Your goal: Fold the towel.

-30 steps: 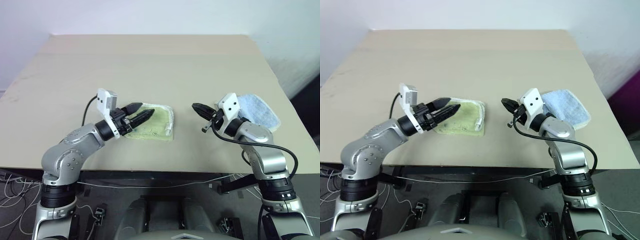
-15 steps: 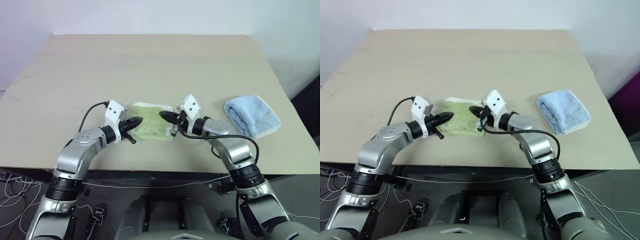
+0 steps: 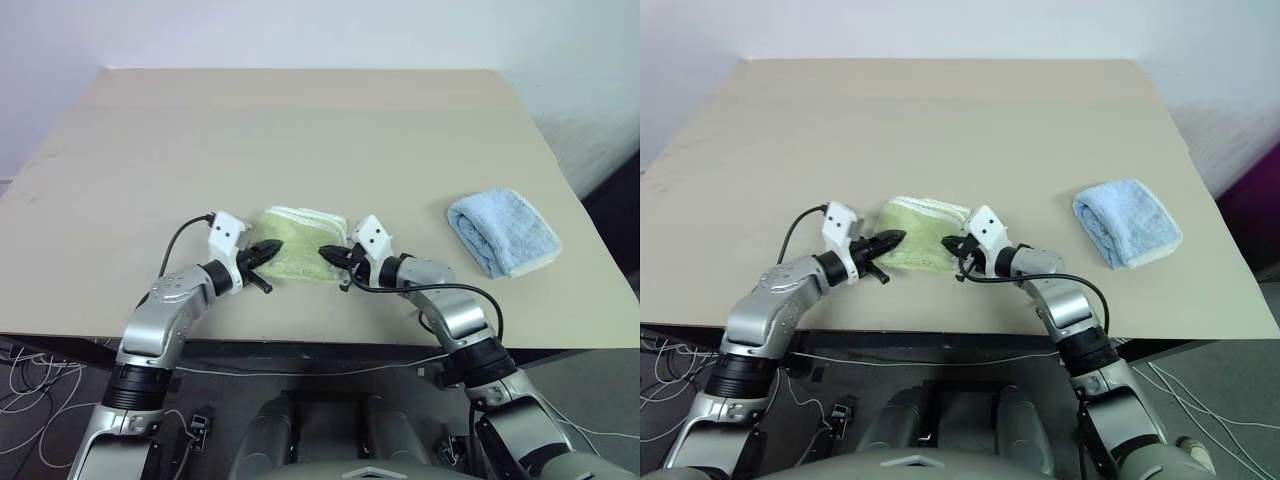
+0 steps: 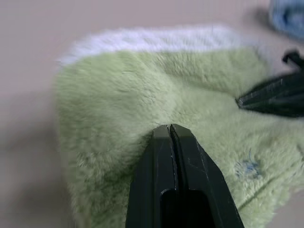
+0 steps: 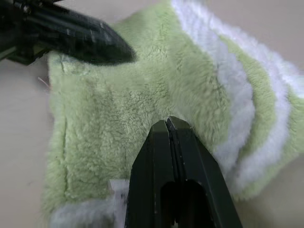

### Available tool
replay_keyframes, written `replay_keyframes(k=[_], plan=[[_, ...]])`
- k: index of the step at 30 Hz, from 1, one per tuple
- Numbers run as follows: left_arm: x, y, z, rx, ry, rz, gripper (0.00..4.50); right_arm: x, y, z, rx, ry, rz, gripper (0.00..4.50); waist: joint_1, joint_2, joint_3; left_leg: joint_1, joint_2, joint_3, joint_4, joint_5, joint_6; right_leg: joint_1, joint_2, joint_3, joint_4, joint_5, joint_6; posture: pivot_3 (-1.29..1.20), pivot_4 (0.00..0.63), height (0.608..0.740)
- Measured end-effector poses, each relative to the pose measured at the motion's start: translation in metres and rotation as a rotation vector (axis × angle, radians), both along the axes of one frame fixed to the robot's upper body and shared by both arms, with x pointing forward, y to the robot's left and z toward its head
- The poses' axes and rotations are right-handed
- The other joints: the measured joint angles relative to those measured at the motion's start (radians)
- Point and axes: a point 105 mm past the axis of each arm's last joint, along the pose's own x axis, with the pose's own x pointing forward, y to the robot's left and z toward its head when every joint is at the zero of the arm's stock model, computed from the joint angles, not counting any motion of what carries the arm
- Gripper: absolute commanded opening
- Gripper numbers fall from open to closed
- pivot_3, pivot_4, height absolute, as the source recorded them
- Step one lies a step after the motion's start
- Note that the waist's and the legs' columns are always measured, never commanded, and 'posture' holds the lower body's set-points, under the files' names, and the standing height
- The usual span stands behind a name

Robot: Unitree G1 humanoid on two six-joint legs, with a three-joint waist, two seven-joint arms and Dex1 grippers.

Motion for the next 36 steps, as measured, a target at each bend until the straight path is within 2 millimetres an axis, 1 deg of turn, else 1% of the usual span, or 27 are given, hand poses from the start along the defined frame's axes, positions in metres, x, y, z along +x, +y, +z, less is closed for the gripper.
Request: replay_keyframes(k=[2,3,5,6,7,10,13,14,16,18,23,30,32,36], plan=[[-0.002,0.013,0.014,-0.023,-0.045,0.027,0.00,-0.001,-0.012,0.012,0.058,0.022,-0.030,0.61,0.000,0.000,0.000,0.000,0.000,0.000,0.000,0.000,0.000,0.000,0.000,0.000,0.000,0.000,0.000,0.00,0.150,0.740],[-0.003,0.022,0.017,-0.007,-0.055,0.041,0.00,-0.001,-0.018,0.019,0.083,0.029,-0.046,0.92,-0.001,0.000,0.000,0.000,0.000,0.000,0.000,0.000,0.000,0.000,0.000,0.000,0.000,0.000,0.000,0.00,0.150,0.740],[-0.007,0.037,0.017,0.028,-0.060,0.067,0.00,-0.001,-0.033,0.029,0.136,0.067,-0.082,1.58,-0.002,0.000,0.000,0.000,0.001,0.000,-0.001,0.000,0.000,0.000,0.000,0.000,0.000,0.000,0.000,0.00,0.150,0.740],[-0.008,0.042,0.015,0.045,-0.055,0.073,0.00,-0.001,-0.039,0.031,0.161,0.095,-0.099,1.89,-0.002,0.000,0.000,0.000,0.001,0.000,-0.001,0.000,0.000,0.000,0.000,0.000,0.000,0.000,0.000,0.00,0.150,0.740],[-0.010,0.048,0.012,0.071,-0.050,0.080,0.00,-0.002,-0.043,0.030,0.195,0.152,-0.116,2.30,-0.001,0.000,0.000,0.000,0.001,0.000,-0.001,0.000,0.000,0.000,0.000,0.000,0.000,0.000,0.000,0.00,0.150,0.740],[-0.011,0.064,0.001,0.143,-0.031,0.099,0.00,-0.006,-0.047,0.022,0.304,0.355,-0.133,3.29,0.000,0.000,0.000,0.000,0.001,0.000,-0.001,0.000,0.000,0.000,-0.001,0.000,0.000,0.000,0.000,0.00,0.150,0.740],[-0.010,0.069,-0.003,0.150,-0.026,0.105,0.00,-0.008,-0.046,0.018,0.414,0.530,-0.141,4.34,0.000,0.000,0.000,0.000,0.000,0.000,-0.001,0.000,0.000,0.000,-0.002,0.000,0.000,0.000,0.000,0.00,0.150,0.740],[-0.011,0.069,-0.002,0.148,-0.033,0.102,0.00,-0.007,-0.045,0.020,0.461,0.580,-0.138,4.47,-0.001,0.000,0.000,0.000,0.000,0.000,-0.001,0.000,0.000,0.000,-0.002,0.001,0.000,0.000,-0.001,0.00,0.150,0.740],[-0.011,0.070,0.000,0.146,-0.047,0.097,0.00,-0.007,-0.041,0.023,0.507,0.640,-0.126,4.47,-0.001,0.001,0.000,0.000,0.000,0.000,-0.002,0.000,0.000,-0.001,-0.002,0.001,-0.001,0.000,-0.001,0.00,0.150,0.740],[-0.011,0.070,0.002,0.140,-0.058,0.099,0.00,-0.005,-0.040,0.022,0.532,0.695,-0.142,4.47,-0.001,0.000,0.000,0.000,0.000,0.000,-0.002,0.000,0.000,-0.001,-0.002,0.001,-0.001,0.000,-0.001,0.00,0.150,0.740],[-0.013,0.069,0.002,0.133,-0.061,0.096,0.00,-0.007,-0.032,0.005,0.512,0.804,-0.173,4.47,-0.002,0.000,0.000,0.000,0.000,0.000,-0.003,0.000,0.000,-0.002,-0.002,0.001,-0.001,0.000,0.000,0.00,0.150,0.740],[-0.017,0.066,0.002,0.112,-0.066,0.086,0.00,-0.004,-0.018,0.006,0.510,0.838,-0.146,4.47,-0.010,0.001,0.000,0.000,0.001,0.001,-0.004,0.000,0.000,-0.002,-0.001,0.001,0.000,0.000,0.000,0.00,0.150,0.740],[-0.017,0.064,0.004,0.108,-0.073,0.080,0.00,-0.003,-0.012,0.005,0.518,0.853,-0.135,4.47,-0.012,0.000,0.000,0.000,0.001,0.001,-0.004,0.000,0.000,-0.003,-0.001,0.001,0.000,0.000,0.000,0.00,0.150,0.740],[-0.018,0.064,0.003,0.107,-0.070,0.079,0.00,-0.002,0.008,0.007,0.520,0.891,-0.089,4.47,-0.023,0.001,0.000,0.000,0.001,0.001,-0.005,0.000,0.000,-0.003,-0.001,0.001,0.000,0.000,0.000,0.00,0.150,0.740]])
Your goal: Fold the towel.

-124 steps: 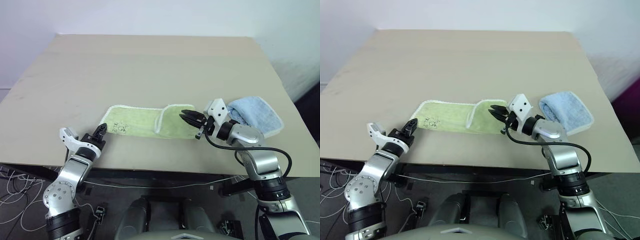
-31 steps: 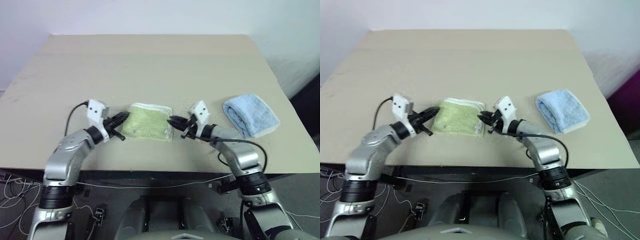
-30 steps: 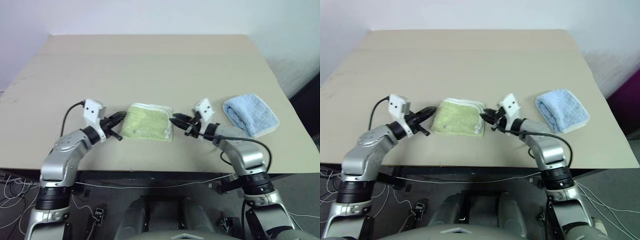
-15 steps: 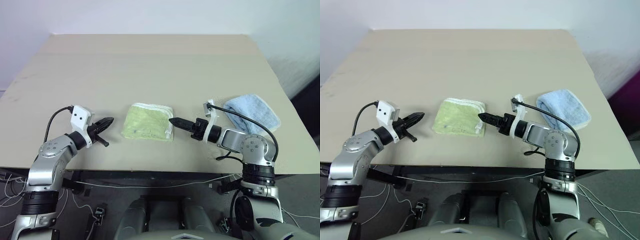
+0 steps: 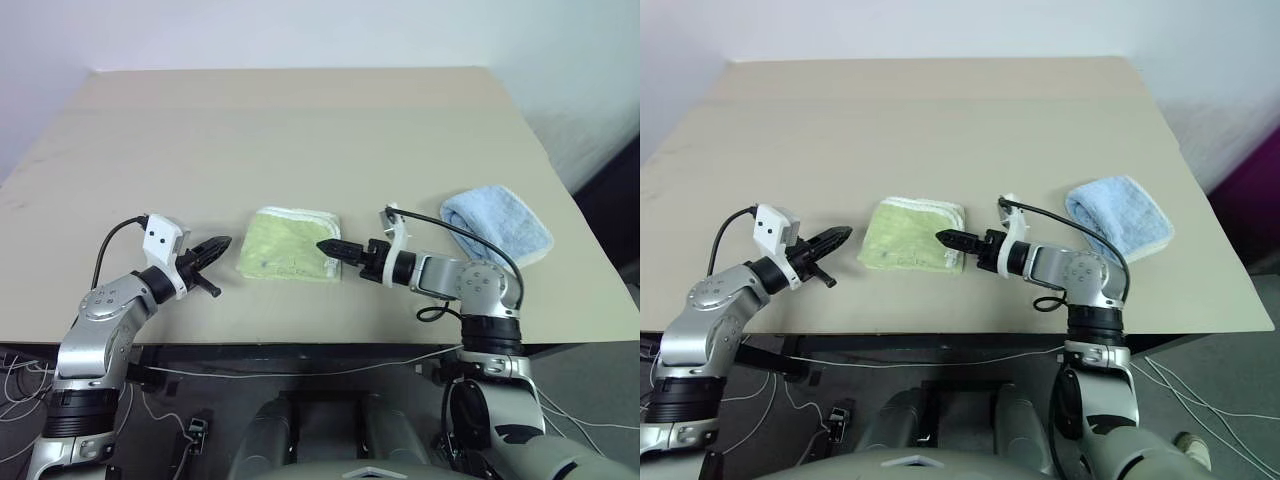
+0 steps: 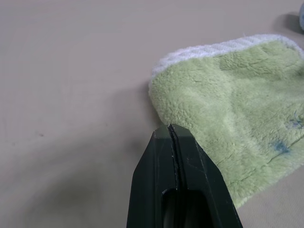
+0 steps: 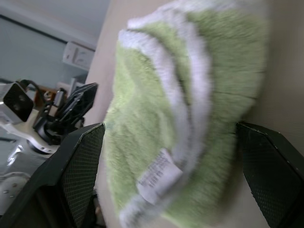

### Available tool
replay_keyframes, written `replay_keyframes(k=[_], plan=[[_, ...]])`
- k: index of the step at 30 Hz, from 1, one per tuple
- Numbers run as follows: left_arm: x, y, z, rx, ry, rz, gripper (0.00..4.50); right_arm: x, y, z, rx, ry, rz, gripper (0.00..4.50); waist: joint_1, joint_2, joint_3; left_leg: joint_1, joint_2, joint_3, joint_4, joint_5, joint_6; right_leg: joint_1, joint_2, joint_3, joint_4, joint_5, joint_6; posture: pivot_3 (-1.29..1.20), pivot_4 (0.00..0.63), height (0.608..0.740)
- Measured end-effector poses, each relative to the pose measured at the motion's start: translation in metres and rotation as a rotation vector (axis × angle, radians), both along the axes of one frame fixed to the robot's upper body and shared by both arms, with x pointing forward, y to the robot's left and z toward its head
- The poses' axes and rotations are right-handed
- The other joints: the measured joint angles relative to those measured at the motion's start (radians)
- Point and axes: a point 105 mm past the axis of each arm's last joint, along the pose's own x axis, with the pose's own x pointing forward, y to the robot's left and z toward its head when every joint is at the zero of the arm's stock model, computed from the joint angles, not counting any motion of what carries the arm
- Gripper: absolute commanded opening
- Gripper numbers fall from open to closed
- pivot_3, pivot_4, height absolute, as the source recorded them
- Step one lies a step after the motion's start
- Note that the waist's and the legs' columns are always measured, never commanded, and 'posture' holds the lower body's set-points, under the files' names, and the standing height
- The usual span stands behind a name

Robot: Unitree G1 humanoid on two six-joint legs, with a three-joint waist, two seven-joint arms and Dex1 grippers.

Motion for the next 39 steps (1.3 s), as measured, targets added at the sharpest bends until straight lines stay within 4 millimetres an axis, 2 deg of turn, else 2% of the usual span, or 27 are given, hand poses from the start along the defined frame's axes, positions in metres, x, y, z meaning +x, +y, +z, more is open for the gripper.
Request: replay_keyframes(k=[5,8,16,19,28,30,35,37,39], plan=[[-0.001,-0.002,0.001,-0.002,-0.005,-0.008,0.00,0.005,0.015,0.000,0.014,0.019,0.020,4.47,-0.007,0.000,0.000,0.000,0.000,0.000,-0.001,0.000,-0.001,-0.001,0.000,0.000,0.000,0.000,0.000,0.00,0.150,0.740],[-0.002,-0.003,0.001,-0.003,-0.007,-0.011,0.00,0.009,0.015,-0.001,0.033,0.038,0.001,3.89,-0.008,0.000,0.000,0.000,0.000,0.000,-0.001,0.000,-0.001,-0.001,0.000,0.000,0.000,0.000,0.000,0.00,0.150,0.740],[-0.004,-0.007,0.002,-0.007,-0.016,-0.021,0.00,0.012,0.006,-0.003,0.064,0.074,-0.052,1.08,-0.007,0.000,0.000,0.000,0.000,0.000,-0.001,0.001,-0.001,-0.001,0.000,0.000,0.000,0.000,0.000,0.00,0.150,0.740],[-0.004,-0.008,0.002,-0.010,-0.016,-0.024,0.00,0.011,0.007,0.003,0.101,0.063,-0.055,0.07,-0.007,0.000,0.000,0.000,0.000,0.000,-0.001,0.001,-0.001,-0.001,0.000,0.000,0.000,0.000,0.000,0.00,0.150,0.740],[-0.003,-0.012,0.002,-0.011,-0.016,-0.042,0.00,0.010,-0.005,0.013,0.110,0.008,-0.128,0.01,-0.006,0.000,0.000,0.000,0.000,0.000,-0.002,0.001,-0.001,-0.001,0.000,0.000,0.000,0.000,0.000,0.00,0.150,0.740],[-0.003,-0.012,0.002,-0.012,-0.016,-0.043,0.00,0.012,-0.017,0.022,0.118,-0.029,-0.176,0.01,-0.004,0.000,0.000,0.000,-0.001,0.000,-0.002,0.001,-0.001,-0.001,0.000,0.000,0.000,0.000,0.000,0.00,0.150,0.740],[-0.003,-0.015,0.000,-0.019,-0.008,-0.058,0.00,0.020,-0.081,0.073,0.175,-0.184,-0.394,0.01,0.001,0.000,0.000,0.000,-0.001,0.000,-0.002,0.001,-0.001,0.000,-0.001,0.000,-0.001,0.000,0.000,0.00,0.150,0.740],[-0.002,-0.021,-0.005,-0.031,0.008,-0.075,0.00,0.018,-0.090,0.081,0.175,-0.211,-0.426,0.01,-0.002,0.000,0.000,0.000,0.000,0.000,-0.002,0.001,-0.001,0.000,0.000,0.000,-0.001,0.000,0.000,0.00,0.150,0.740],[0.001,-0.031,-0.007,-0.049,0.015,-0.103,0.00,0.015,-0.088,0.076,0.171,-0.190,-0.423,0.01,-0.008,0.000,0.000,0.000,0.000,0.000,-0.003,0.001,-0.001,-0.001,0.000,0.000,0.000,0.000,0.000,0.00,0.150,0.740]])
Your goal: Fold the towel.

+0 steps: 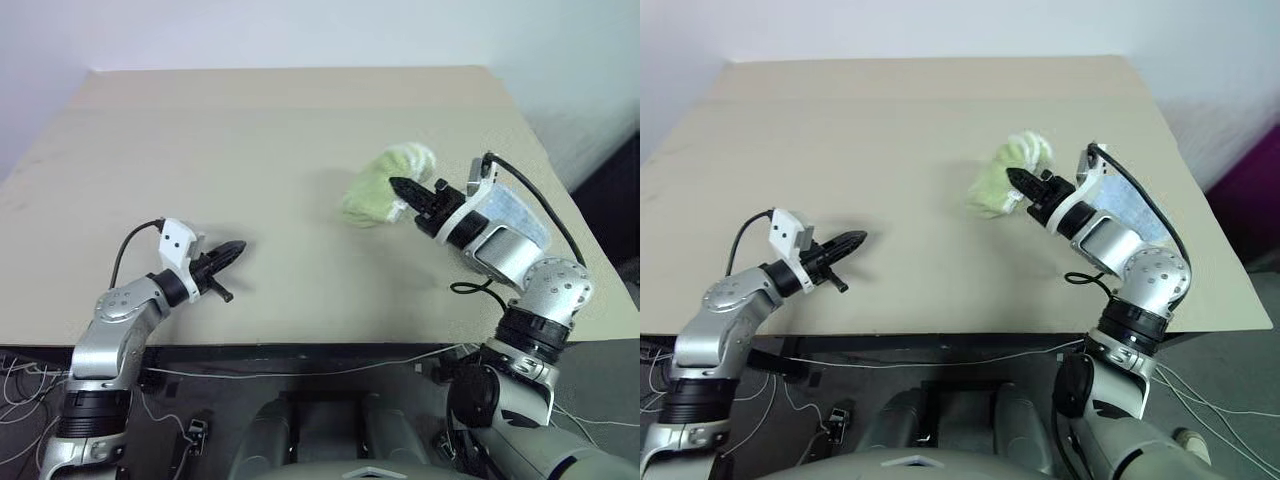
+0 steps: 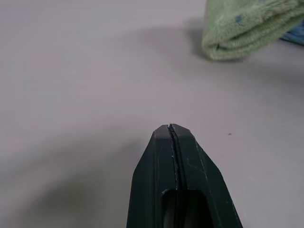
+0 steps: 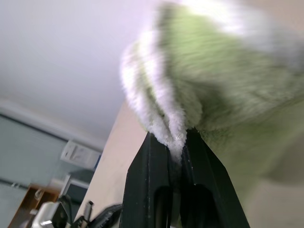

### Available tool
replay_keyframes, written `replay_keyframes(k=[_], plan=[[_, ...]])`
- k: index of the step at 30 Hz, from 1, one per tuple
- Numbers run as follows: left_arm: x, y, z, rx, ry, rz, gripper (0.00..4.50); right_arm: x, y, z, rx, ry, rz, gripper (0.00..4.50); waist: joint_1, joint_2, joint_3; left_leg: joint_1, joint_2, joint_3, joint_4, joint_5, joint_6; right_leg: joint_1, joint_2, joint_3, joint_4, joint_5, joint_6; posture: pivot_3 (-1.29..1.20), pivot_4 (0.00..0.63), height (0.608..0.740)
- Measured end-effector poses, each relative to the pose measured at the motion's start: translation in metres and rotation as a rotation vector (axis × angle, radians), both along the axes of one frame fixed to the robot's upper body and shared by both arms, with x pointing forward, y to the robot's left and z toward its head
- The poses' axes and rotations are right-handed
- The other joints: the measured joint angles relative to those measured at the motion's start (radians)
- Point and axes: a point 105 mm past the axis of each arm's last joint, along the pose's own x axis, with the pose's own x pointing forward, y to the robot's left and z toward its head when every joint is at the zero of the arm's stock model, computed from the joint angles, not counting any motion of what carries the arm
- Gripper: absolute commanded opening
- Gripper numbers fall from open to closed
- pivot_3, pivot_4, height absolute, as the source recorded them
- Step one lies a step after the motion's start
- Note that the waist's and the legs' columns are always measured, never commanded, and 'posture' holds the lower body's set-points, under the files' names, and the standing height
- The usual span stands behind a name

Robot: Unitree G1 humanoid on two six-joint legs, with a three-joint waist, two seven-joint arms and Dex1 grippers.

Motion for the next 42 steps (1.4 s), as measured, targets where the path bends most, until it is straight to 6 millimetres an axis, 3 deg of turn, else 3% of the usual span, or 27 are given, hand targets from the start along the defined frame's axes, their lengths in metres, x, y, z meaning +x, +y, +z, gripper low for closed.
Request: replay_keyframes(k=[4,9,12,16,19,22,26,29,33,37,42], plan=[[0.008,-0.006,0.007,-0.004,-0.026,-0.016,0.00,-0.003,0.007,-0.014,-0.016,0.054,0.013,0.01,0.000,0.000,0.000,0.000,0.000,0.001,0.000,0.000,0.000,-0.001,0.000,0.001,0.000,0.000,0.000,0.00,0.150,0.740],[0.013,-0.004,0.009,-0.031,-0.039,-0.001,0.00,-0.005,0.026,-0.002,0.002,0.025,0.064,0.01,0.000,0.000,0.000,0.000,0.000,0.001,0.000,0.000,0.000,-0.001,0.000,0.001,0.000,0.000,0.000,0.00,0.150,0.740],[0.020,0.009,0.017,-0.066,-0.066,0.057,0.00,-0.008,0.043,0.021,0.021,-0.038,0.118,0.01,0.001,0.000,0.000,0.000,0.000,0.001,0.000,0.000,0.000,-0.001,0.000,0.001,0.001,0.000,0.000,0.00,0.150,0.740],[0.028,0.047,0.037,-0.100,-0.117,0.194,0.00,-0.018,0.068,0.070,0.088,-0.164,0.224,0.01,-0.001,0.000,0.000,0.000,0.000,0.001,-0.001,0.000,0.000,-0.002,0.001,0.001,0.000,0.000,0.000,0.00,0.150,0.740],[0.026,0.064,0.045,-0.136,-0.143,0.249,0.00,-0.024,0.076,0.083,0.113,-0.195,0.269,0.01,0.004,0.000,0.000,0.000,0.000,0.001,-0.001,0.000,0.000,-0.001,0.000,0.000,-0.001,0.000,0.000,0.00,0.150,0.740],[0.024,0.075,0.051,-0.189,-0.148,0.288,0.00,-0.027,0.085,0.067,0.070,-0.154,0.325,0.01,0.005,-0.001,-0.001,0.000,0.000,0.001,0.000,0.000,0.000,0.000,0.000,0.000,-0.001,0.000,0.000,0.00,0.150,0.740],[0.016,0.078,0.051,-0.237,-0.128,0.291,0.00,-0.029,0.091,-0.001,0.010,0.043,0.404,0.01,0.002,-0.001,-0.001,0.000,0.000,0.001,0.000,0.000,0.000,-0.001,0.000,0.000,0.000,0.000,0.000,0.00,0.150,0.740],[0.013,0.073,0.050,-0.238,-0.109,0.275,0.00,-0.030,0.098,-0.033,-0.057,0.123,0.441,0.01,0.000,-0.001,-0.001,0.000,0.000,0.001,0.000,0.000,0.000,-0.001,0.001,0.000,0.000,0.000,0.000,0.00,0.150,0.740],[0.009,0.066,0.053,-0.247,-0.102,0.244,0.00,-0.029,0.096,-0.048,-0.079,0.153,0.444,0.01,0.001,-0.001,-0.001,0.000,0.000,0.001,0.000,0.000,0.000,-0.001,0.001,0.000,0.000,0.000,0.000,0.00,0.150,0.740],[0.006,0.055,0.053,-0.323,-0.062,0.202,0.00,-0.027,0.091,-0.047,-0.072,0.141,0.431,0.01,0.002,-0.001,-0.001,0.000,0.000,0.001,0.000,0.000,0.000,0.000,0.001,0.000,0.000,0.000,0.000,0.00,0.150,0.740],[-0.006,0.032,0.043,-0.365,0.036,0.072,0.00,-0.027,0.088,-0.035,-0.058,0.085,0.423,1.56,0.000,-0.001,-0.001,0.000,0.000,0.001,0.000,0.000,0.000,-0.001,0.001,0.000,0.000,0.000,0.000,0.00,0.150,0.740]])
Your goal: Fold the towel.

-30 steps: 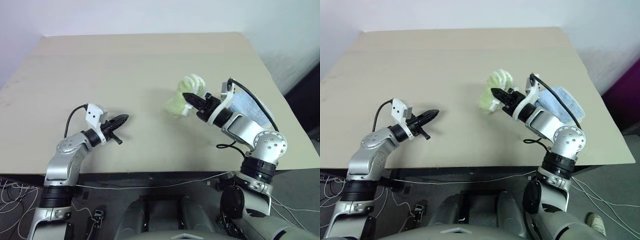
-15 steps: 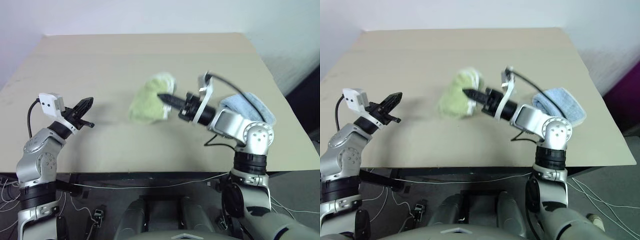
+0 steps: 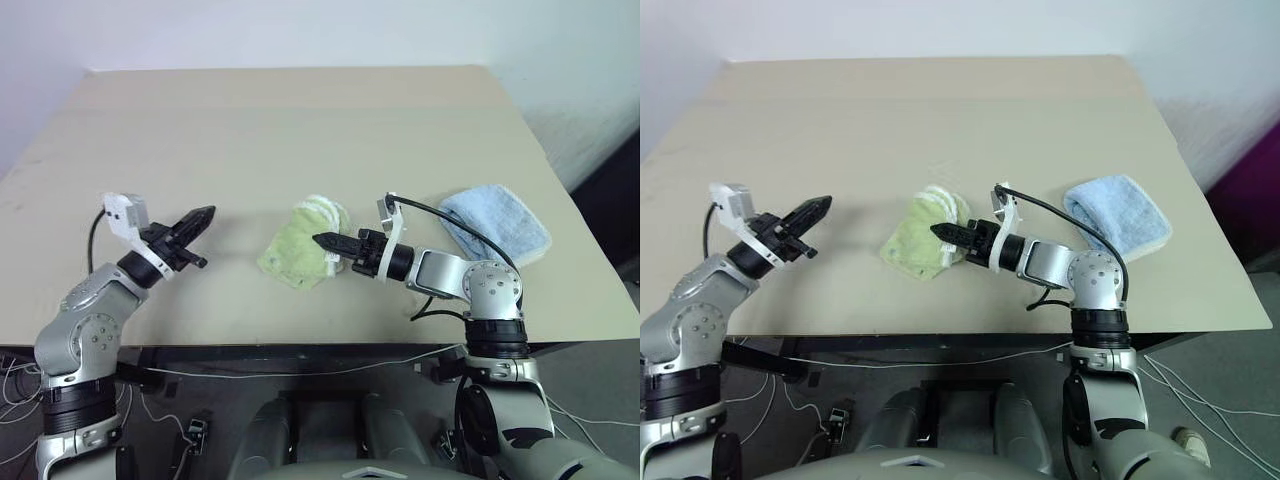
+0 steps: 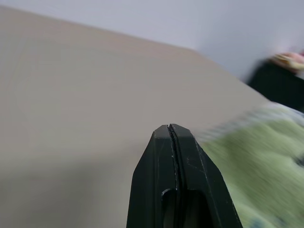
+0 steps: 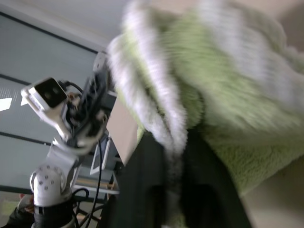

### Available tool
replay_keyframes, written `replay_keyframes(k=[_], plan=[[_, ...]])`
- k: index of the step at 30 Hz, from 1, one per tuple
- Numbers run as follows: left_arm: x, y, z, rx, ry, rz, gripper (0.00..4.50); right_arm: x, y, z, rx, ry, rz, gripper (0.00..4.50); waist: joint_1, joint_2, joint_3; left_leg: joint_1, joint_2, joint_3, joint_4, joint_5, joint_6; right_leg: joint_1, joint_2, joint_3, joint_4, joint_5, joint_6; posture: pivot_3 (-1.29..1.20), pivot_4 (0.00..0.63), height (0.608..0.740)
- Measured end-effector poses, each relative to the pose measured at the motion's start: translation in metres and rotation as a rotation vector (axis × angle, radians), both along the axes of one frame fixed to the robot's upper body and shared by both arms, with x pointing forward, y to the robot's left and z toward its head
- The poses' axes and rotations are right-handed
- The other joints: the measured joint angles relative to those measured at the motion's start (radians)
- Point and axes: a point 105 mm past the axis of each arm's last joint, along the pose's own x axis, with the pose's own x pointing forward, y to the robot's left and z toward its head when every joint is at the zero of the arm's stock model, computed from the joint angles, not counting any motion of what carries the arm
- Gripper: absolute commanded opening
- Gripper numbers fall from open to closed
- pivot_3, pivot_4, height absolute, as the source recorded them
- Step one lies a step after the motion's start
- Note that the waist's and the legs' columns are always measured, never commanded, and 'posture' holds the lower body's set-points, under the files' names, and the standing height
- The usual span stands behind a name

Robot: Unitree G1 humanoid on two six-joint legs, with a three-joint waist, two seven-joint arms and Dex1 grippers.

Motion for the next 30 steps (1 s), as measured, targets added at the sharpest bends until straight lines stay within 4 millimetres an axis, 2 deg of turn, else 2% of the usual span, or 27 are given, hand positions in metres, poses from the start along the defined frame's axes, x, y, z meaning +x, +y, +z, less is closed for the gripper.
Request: replay_keyframes(k=[2,4,9,15,20,24,26,30], plan=[[-0.003,-0.001,-0.007,-0.017,0.032,-0.024,0.00,-0.001,-0.002,0.013,0.010,-0.056,-0.001,2.19,-0.001,0.000,0.000,0.000,0.000,0.000,0.000,0.000,0.000,0.000,0.000,0.000,0.000,0.000,0.000,0.00,0.150,0.740],[-0.002,0.002,-0.013,-0.029,0.062,-0.028,0.00,-0.001,-0.002,0.029,0.010,-0.125,0.006,2.19,0.000,0.000,0.000,0.000,0.000,0.000,0.000,0.000,0.000,0.000,0.001,0.000,0.000,0.000,0.000,0.00,0.150,0.740],[0.004,0.019,-0.013,-0.246,0.084,0.013,0.00,-0.008,0.006,0.065,0.044,-0.260,0.051,2.19,0.002,0.000,0.000,0.000,0.000,0.000,0.000,0.000,0.000,0.000,0.000,0.000,0.000,0.000,0.000,0.00,0.150,0.740],[0.002,0.016,-0.028,-0.286,0.128,0.015,0.00,-0.006,0.000,0.059,0.008,-0.261,0.036,2.19,0.004,-0.001,0.000,0.000,0.000,0.000,0.000,0.000,0.000,0.000,-0.001,0.000,0.000,0.000,0.000,0.00,0.150,0.740],[-0.001,0.014,-0.026,-0.302,0.121,0.000,0.00,-0.003,-0.020,0.044,-0.048,-0.230,-0.013,2.19,0.005,0.000,0.000,0.000,0.000,0.000,0.000,0.000,0.000,0.000,-0.001,0.000,0.000,0.000,0.000,0.00,0.150,0.740],[-0.004,0.008,-0.024,-0.339,0.126,-0.040,0.00,0.003,-0.044,0.050,-0.059,-0.260,-0.091,2.19,0.005,0.000,0.000,0.000,0.000,0.000,0.000,0.000,0.000,0.001,-0.001,0.000,-0.001,0.000,0.000,0.00,0.150,0.740],[-0.004,0.005,-0.022,-0.356,0.134,-0.064,0.00,0.004,-0.050,0.053,-0.075,-0.284,-0.111,2.19,0.005,0.000,0.000,0.000,0.000,0.000,0.000,0.000,0.000,0.001,-0.001,0.000,-0.001,0.000,0.000,0.00,0.150,0.740],[-0.001,-0.015,-0.019,-0.352,0.158,-0.153,0.00,0.000,-0.059,0.054,-0.129,-0.332,-0.132,2.19,0.007,-0.001,0.000,0.000,0.000,0.000,0.001,0.000,0.000,0.001,-0.001,0.000,-0.001,0.000,0.000,0.00,0.150,0.740]])
